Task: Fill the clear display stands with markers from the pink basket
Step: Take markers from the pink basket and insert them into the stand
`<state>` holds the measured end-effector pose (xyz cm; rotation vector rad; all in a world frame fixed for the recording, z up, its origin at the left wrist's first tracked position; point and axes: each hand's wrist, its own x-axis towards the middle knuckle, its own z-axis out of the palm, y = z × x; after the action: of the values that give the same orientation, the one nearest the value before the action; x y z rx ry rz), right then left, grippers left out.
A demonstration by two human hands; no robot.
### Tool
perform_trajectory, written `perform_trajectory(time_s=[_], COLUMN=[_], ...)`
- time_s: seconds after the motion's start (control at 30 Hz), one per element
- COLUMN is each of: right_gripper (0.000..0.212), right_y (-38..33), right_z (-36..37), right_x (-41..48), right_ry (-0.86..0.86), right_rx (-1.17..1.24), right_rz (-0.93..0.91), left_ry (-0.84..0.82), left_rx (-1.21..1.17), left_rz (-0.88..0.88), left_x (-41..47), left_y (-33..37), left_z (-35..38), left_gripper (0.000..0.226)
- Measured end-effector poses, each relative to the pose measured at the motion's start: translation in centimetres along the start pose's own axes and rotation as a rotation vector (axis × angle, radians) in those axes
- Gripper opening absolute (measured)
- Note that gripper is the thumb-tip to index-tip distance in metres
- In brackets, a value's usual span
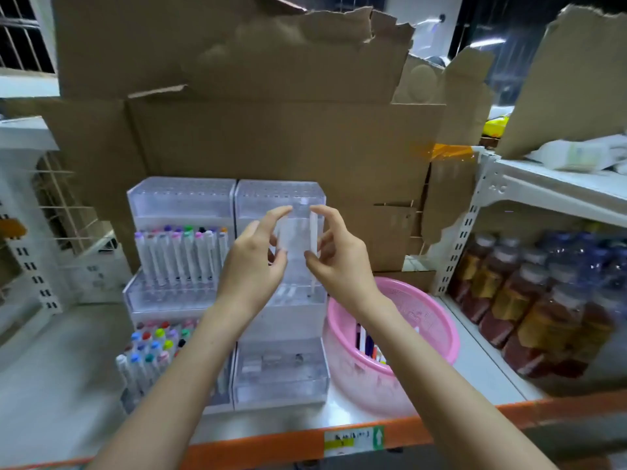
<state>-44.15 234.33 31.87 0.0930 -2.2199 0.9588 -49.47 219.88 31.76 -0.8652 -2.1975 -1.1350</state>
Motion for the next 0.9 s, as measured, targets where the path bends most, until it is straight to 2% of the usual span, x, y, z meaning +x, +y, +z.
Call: perform_trajectory(time_s=[0.2, 0.47, 0.9], right_gripper=[0.063, 0.061, 0.065], right_y=[-4.6, -9.1, -10.5], right_z=[6.8, 14.6, 20.5], right_x=[1.4, 2.7, 3.8], right_ry=[-0.024, -0.031, 0.038], right_rx=[0.016, 0.074, 0.052], right_rz=[-0.04, -0.064, -0.11], left_ry=[0.049, 0.12, 0.062], left_rx=[0.072, 0.036, -0.147], left_rz=[-0.027, -0.046, 0.005], left_x=[-0.9, -0.9, 0.0], left_y=[-5.3, -10.6, -15.8], left_z=[-6.9, -13.9, -15.2], left_gripper=[0.065, 0.059, 0.057])
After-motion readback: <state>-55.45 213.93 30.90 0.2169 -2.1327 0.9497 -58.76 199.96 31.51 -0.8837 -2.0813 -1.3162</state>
